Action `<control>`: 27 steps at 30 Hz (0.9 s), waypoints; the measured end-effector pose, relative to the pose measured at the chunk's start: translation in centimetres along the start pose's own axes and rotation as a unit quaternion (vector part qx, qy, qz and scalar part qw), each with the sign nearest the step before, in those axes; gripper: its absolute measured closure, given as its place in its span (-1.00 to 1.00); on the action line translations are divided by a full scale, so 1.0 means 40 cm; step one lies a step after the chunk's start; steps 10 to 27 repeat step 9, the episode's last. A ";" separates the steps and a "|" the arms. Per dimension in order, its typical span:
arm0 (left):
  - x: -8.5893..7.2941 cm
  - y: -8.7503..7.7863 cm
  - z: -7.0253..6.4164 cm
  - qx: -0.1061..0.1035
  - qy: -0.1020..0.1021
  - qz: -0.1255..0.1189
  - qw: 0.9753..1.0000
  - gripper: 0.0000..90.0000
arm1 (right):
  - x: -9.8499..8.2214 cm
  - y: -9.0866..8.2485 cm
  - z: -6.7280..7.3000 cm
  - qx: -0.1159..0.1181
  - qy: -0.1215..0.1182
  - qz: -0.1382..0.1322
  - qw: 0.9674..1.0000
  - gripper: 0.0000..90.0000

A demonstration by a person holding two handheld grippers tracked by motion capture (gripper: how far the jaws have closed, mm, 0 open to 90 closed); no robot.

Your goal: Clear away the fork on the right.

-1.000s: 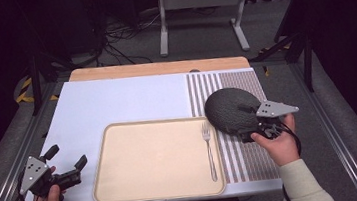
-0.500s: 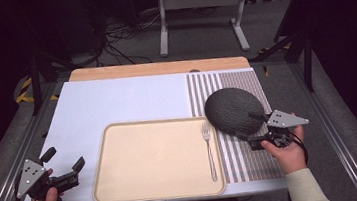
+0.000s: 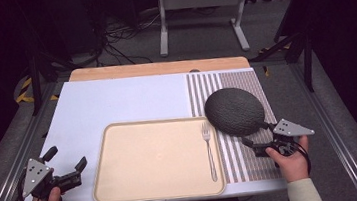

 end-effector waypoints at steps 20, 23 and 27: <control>-0.006 -0.002 0.009 -0.015 -0.025 -0.008 1.000 -0.99 | 0.004 -0.002 0.004 0.001 0.001 -0.003 1.000 -0.75; -0.006 -0.002 0.009 -0.015 -0.025 -0.008 1.000 -0.99 | 0.004 -0.002 0.004 0.001 0.001 -0.003 1.000 -0.75; -0.006 -0.002 0.009 -0.015 -0.025 -0.008 1.000 -0.99 | 0.004 -0.002 0.004 0.001 0.001 -0.003 1.000 -0.75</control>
Point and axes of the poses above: each handheld gripper's, and its own axes: y roughly forward along the jaws, x roughly out of its top, z roughly to its left, the point moved 3 cm from there along y, roughly forward along the jaws, and after that the axes turned 13 degrees about y, right-handed, at the moved point
